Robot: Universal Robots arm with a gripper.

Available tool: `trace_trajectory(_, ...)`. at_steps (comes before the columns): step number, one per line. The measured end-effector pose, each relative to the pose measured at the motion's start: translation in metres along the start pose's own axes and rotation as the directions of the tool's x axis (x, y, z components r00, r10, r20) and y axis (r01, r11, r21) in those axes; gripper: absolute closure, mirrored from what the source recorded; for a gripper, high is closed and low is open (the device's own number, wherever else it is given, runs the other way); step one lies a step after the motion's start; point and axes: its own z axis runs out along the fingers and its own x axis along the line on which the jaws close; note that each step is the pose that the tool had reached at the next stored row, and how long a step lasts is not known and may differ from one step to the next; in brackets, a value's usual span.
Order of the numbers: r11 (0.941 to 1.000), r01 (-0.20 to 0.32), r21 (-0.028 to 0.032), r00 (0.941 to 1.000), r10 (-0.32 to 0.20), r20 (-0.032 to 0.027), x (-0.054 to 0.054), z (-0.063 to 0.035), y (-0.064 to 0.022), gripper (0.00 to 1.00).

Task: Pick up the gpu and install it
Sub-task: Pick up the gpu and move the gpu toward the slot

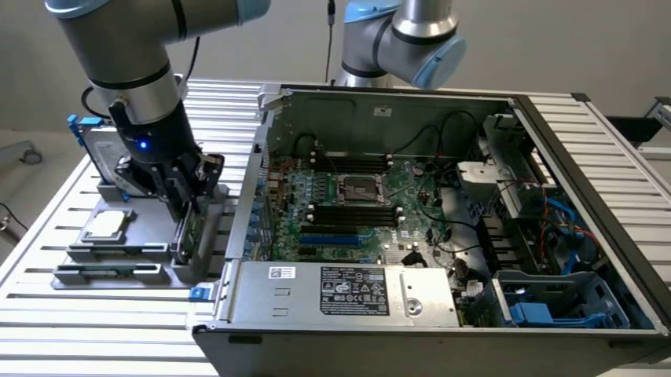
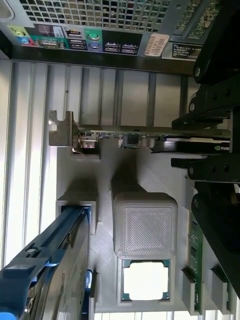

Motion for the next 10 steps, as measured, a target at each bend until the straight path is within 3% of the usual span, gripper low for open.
trace_trajectory(10,1.0000,0.003,-0.0008,1.0000,-0.003,0.0029,0.0006,0.0016,0.0010,0.66)
